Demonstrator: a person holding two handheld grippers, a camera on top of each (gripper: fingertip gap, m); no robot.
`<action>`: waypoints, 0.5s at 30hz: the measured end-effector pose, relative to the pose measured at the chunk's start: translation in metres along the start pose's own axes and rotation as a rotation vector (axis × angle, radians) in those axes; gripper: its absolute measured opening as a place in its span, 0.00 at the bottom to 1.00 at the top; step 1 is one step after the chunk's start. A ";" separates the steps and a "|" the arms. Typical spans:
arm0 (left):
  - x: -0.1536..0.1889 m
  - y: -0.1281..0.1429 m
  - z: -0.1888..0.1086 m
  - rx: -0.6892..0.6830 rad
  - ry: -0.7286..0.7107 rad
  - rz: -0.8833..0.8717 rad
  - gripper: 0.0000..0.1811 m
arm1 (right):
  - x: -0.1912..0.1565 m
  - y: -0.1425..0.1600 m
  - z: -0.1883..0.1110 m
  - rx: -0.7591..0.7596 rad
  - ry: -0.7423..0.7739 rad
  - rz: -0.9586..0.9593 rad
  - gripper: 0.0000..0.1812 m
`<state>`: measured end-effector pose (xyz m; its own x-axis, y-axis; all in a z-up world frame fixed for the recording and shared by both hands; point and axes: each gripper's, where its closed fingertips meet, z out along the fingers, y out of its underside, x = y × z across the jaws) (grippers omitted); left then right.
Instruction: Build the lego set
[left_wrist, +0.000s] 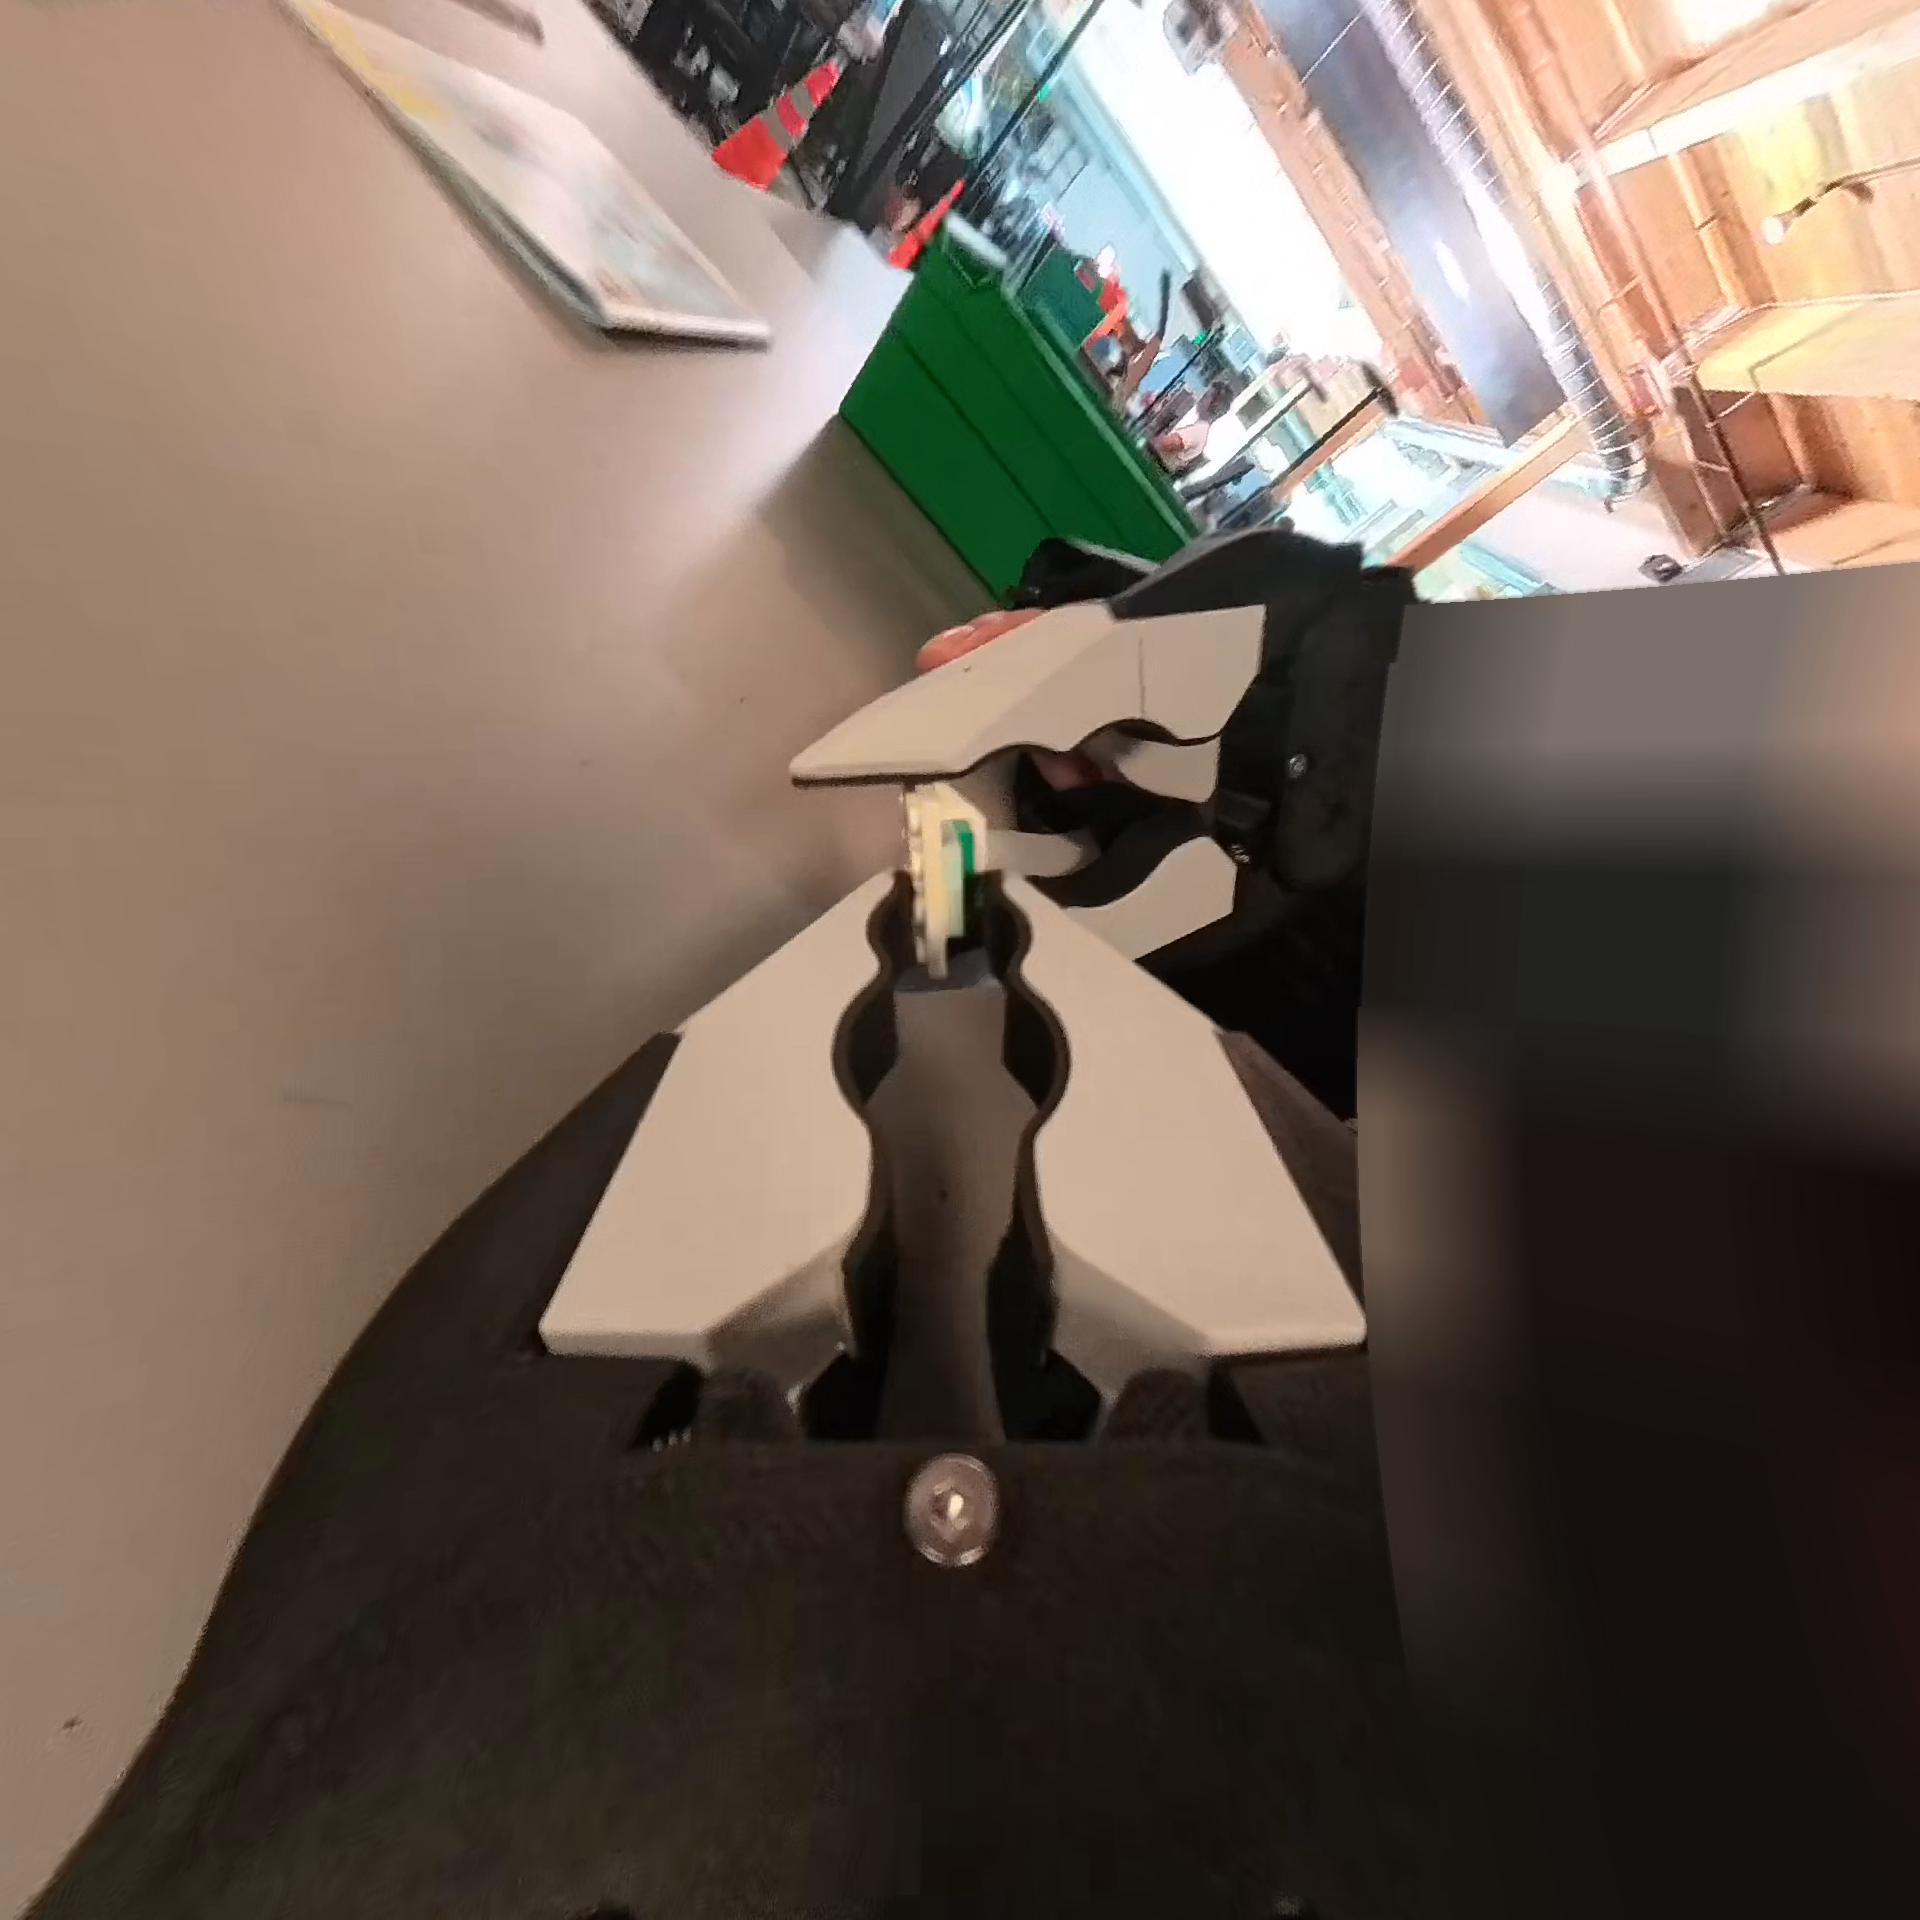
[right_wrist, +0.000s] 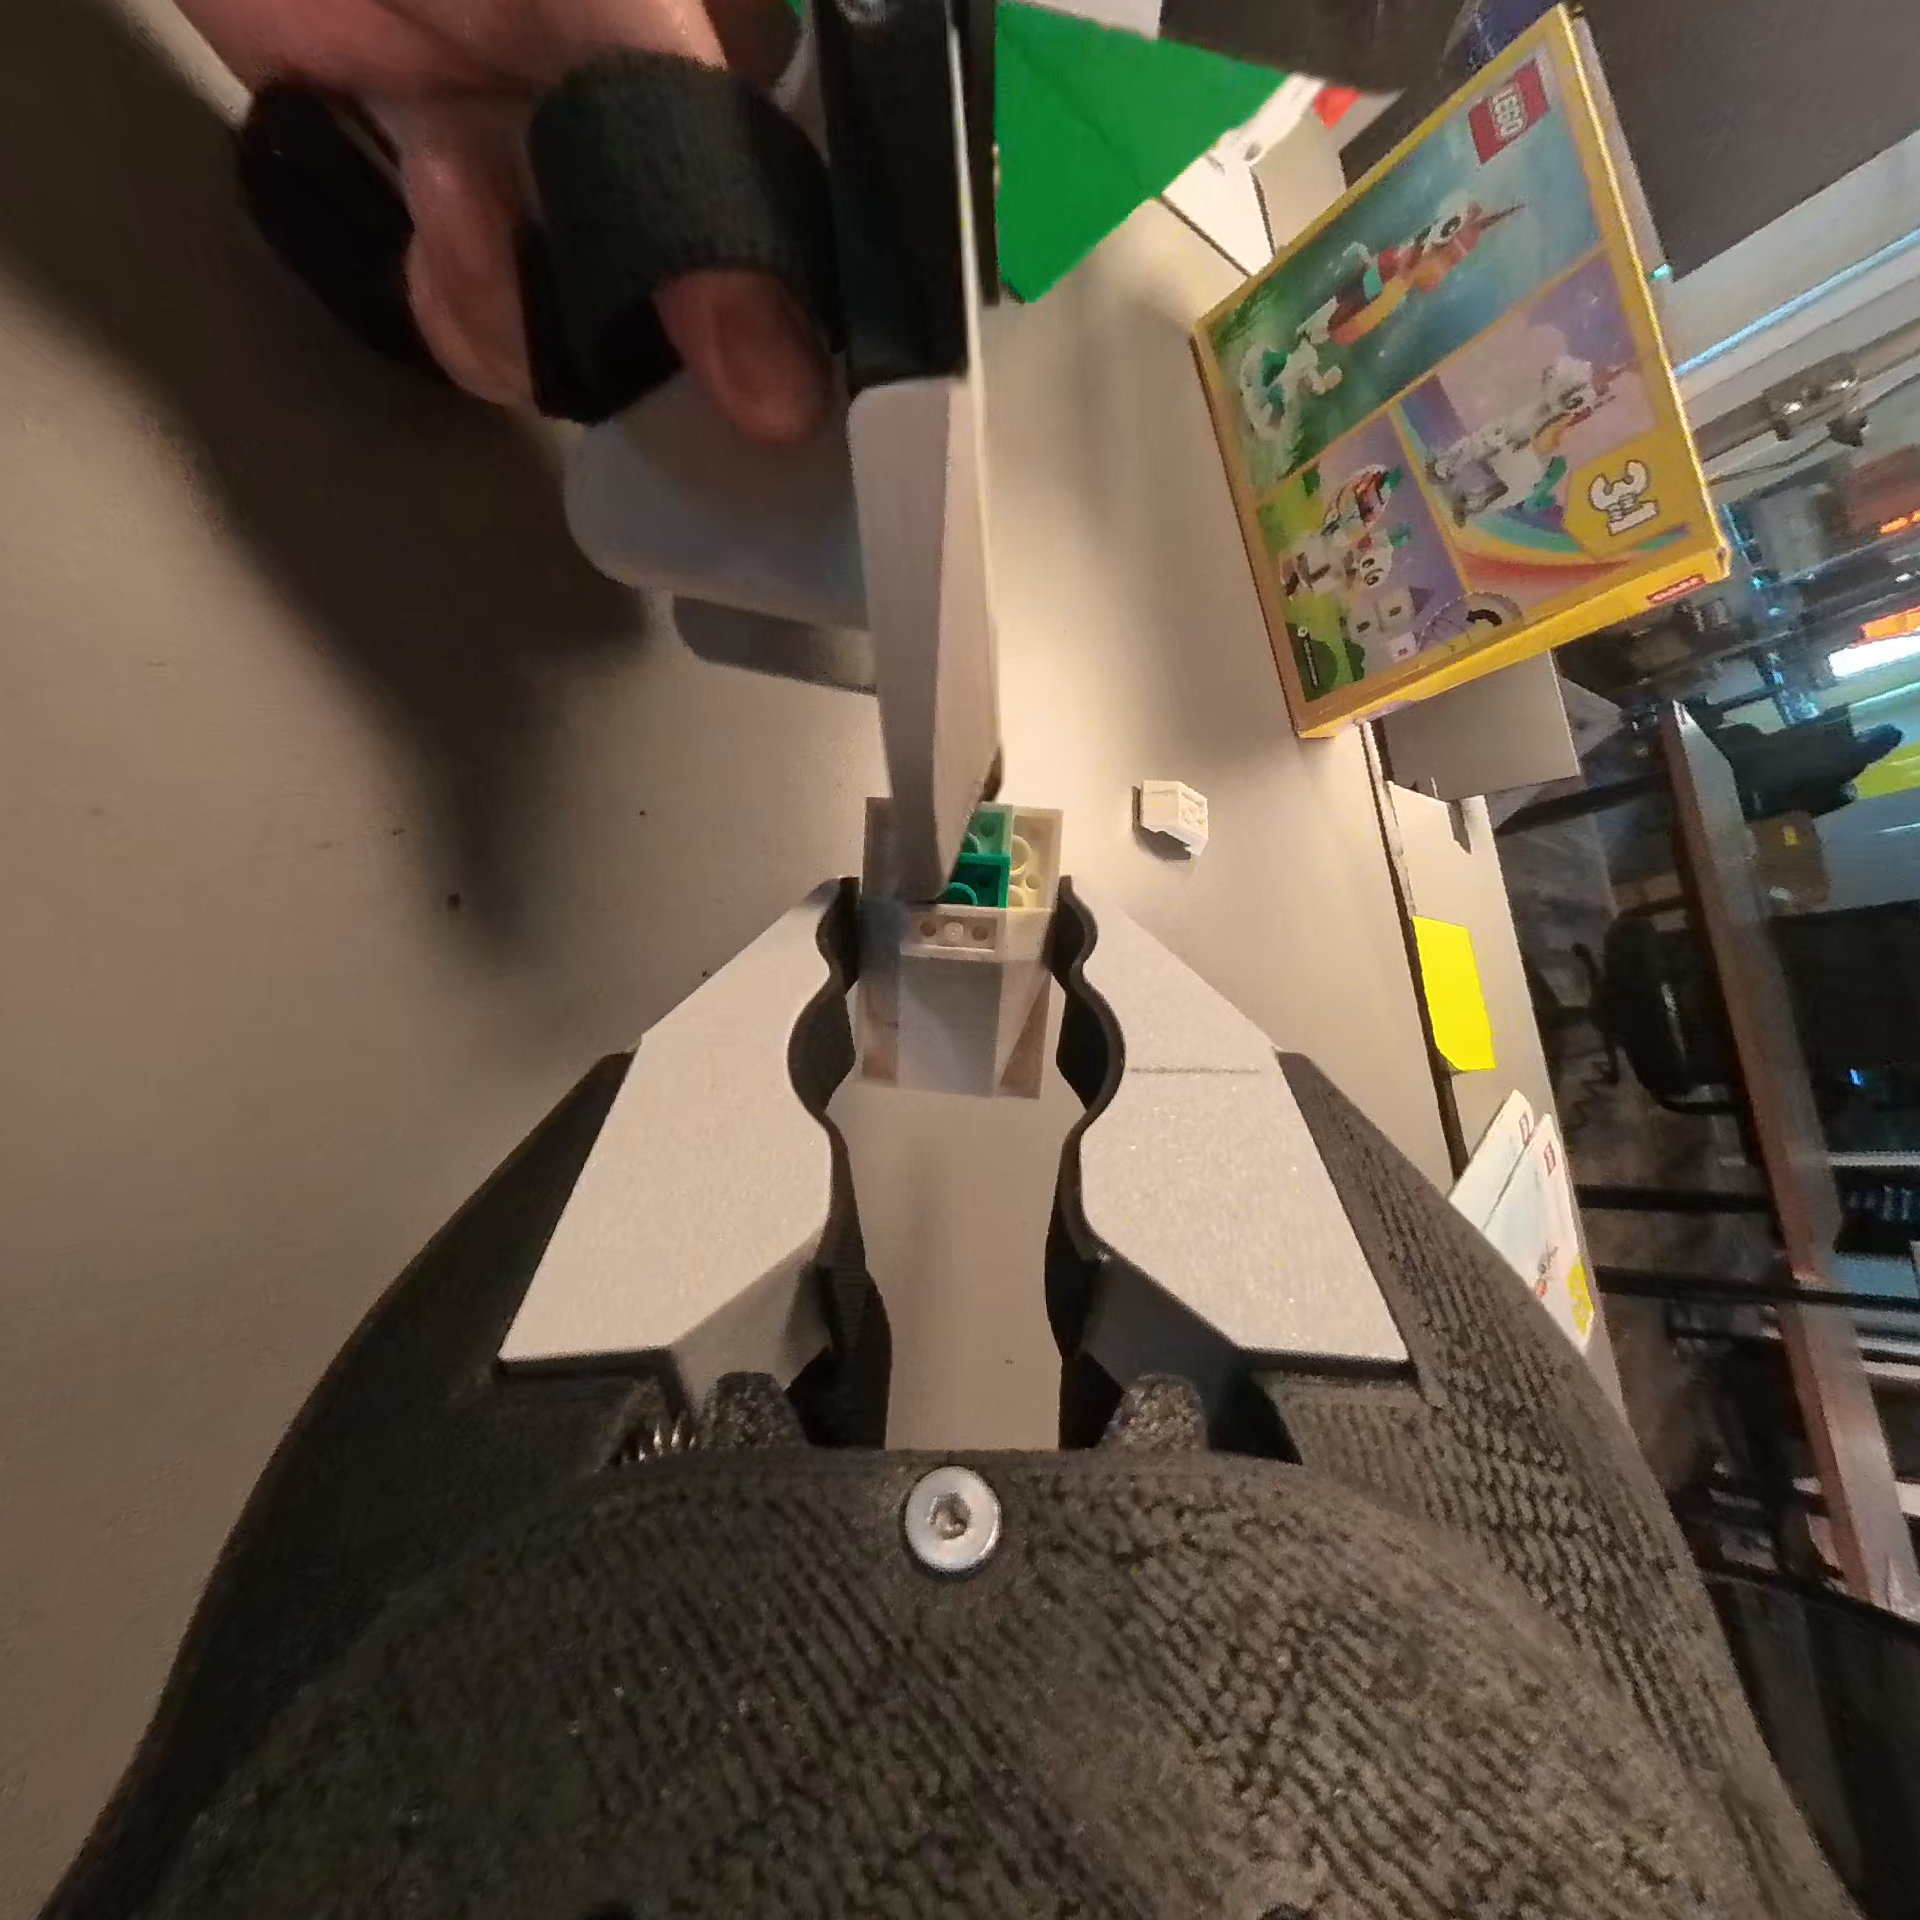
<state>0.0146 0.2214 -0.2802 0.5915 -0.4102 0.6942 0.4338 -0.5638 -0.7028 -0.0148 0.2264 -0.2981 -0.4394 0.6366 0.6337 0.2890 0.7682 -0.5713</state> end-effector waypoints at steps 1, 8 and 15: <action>0.000 -0.002 -0.001 0.013 -0.006 0.010 0.06 | 0.000 -0.001 -0.001 0.004 0.001 -0.005 0.19; 0.011 0.001 -0.001 -0.026 0.013 0.203 0.06 | -0.010 -0.011 -0.013 0.164 -0.220 0.238 0.19; 0.026 0.002 0.000 -0.006 0.109 0.207 0.03 | -0.021 -0.024 -0.034 0.410 -0.593 0.582 0.19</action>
<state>0.0312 0.2098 -0.2636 0.5902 -0.5924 0.5484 0.3071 -0.4635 -0.8312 0.0157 0.1970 -0.2799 -0.7158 0.6885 -0.1169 0.3268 0.1823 -0.9273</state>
